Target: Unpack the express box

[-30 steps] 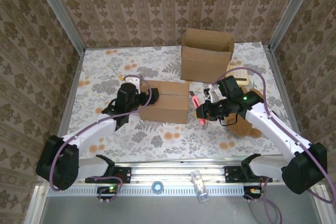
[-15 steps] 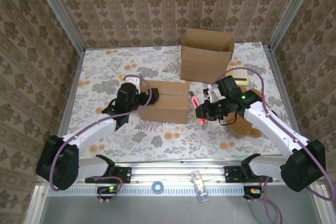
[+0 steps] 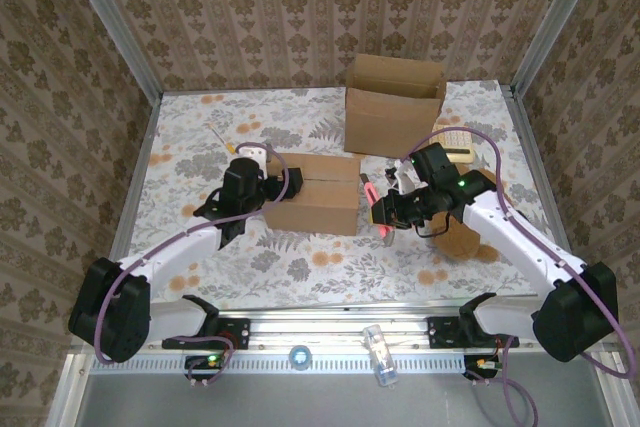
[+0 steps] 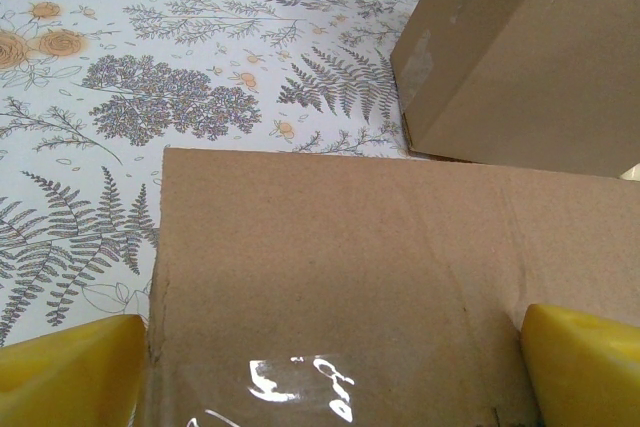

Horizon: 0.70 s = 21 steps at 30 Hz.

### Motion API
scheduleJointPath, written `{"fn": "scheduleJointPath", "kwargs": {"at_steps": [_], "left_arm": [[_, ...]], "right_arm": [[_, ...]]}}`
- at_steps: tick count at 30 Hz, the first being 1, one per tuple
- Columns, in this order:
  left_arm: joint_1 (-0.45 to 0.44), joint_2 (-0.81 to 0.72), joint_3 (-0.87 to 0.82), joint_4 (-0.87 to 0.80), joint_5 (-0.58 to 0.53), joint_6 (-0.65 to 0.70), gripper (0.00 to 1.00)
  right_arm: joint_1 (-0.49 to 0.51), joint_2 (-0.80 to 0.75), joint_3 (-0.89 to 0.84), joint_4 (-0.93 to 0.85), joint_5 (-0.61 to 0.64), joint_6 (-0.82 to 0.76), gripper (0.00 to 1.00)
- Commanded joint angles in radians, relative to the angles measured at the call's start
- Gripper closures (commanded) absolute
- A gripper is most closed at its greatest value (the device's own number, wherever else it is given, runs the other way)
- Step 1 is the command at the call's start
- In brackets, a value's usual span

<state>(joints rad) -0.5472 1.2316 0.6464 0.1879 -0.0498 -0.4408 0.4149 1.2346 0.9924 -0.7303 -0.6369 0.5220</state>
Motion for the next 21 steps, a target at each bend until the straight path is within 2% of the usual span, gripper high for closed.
{"fn": "scheduleJointPath", "kwargs": {"at_steps": [1, 21], "left_arm": [[0.013, 0.038, -0.027, -0.152, -0.010, 0.041, 0.05], [0.013, 0.071, -0.037, -0.183, -0.013, 0.023, 0.05]], "right_arm": [[-0.004, 0.014, 0.026, 0.019, -0.030, -0.019, 1.00], [0.011, -0.031, -0.049, -0.003, -0.094, -0.001, 1.00]]}}
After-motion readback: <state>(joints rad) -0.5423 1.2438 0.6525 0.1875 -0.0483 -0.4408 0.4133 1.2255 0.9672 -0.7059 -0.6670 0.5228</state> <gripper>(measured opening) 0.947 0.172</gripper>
